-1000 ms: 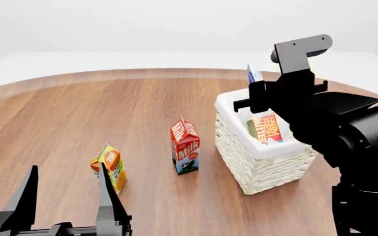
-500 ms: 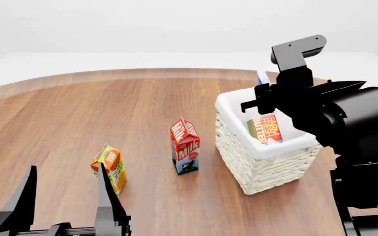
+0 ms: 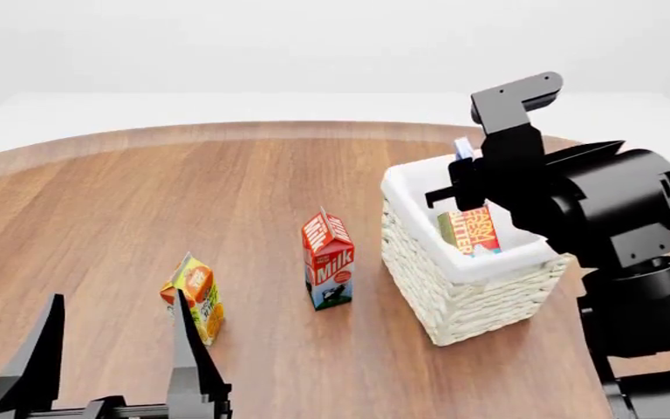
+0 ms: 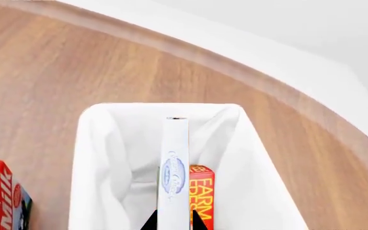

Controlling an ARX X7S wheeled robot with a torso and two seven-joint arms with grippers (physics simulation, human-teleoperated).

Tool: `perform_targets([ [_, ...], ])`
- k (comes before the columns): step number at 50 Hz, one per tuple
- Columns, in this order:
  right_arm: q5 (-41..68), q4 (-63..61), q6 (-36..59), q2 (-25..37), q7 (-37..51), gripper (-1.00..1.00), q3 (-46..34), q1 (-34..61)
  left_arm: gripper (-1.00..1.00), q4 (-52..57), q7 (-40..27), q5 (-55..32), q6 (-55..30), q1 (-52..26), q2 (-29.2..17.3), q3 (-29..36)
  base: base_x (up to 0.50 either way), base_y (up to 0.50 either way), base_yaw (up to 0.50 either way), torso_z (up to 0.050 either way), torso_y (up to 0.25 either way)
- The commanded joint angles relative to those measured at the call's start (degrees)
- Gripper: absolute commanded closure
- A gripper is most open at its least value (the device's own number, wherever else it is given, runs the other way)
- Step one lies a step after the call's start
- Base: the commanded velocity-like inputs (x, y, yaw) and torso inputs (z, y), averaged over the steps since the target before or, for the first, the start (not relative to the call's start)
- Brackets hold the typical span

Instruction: Pick up the cream cheese box and the butter, and put them in the basket.

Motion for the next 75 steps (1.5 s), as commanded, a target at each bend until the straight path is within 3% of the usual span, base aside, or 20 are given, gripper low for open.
perform_targets([
  [1,-1.46,1.99,-0.62,-0.35,-0.37,1.0,-1.12,1.1,-1.0,-0.18,-0.06,-0.11,-0.02,-0.24,0.0,0.03,0.0,0.0,0.0,0.0,0.0],
  [19,-3.1,12.32,-4.41,-2.63,-3.11,1.0,-3.72,4.77,-1.0,-0.21,-0.09,-0.39,-0.08,-0.46,-0.19,0.02,0.0,0.0,0.0,0.0,0.001],
  [52,-8.96,53.82,-22.37,-12.15,-13.86,1.0,-8.96,18.18,-1.0,0.61,-0.19,-0.7,-1.28,-0.91,-0.51,0.13,0.0,0.0,0.0,0.0,0.001],
  [64,-11.97,54.97,-20.75,-12.87,-14.27,1.0,-6.38,17.98,-1.0,0.2,-0.34,-0.55,-0.53,-0.61,-0.57,0.15,0.0,0.0,0.0,0.0,0.001],
  [65,-12.69,54.97,-20.63,-13.07,-15.36,-1.0,-6.65,17.71,-1.0,0.21,-0.33,-0.62,-0.59,-0.69,-0.56,0.15,0.0,0.0,0.0,0.0,0.0],
  [75,-15.98,54.95,-20.69,-13.22,-15.71,-1.0,-3.35,17.84,-1.0,0.38,-0.34,-0.82,-1.06,-0.94,-0.66,0.14,0.0,0.0,0.0,0.0,0.0],
])
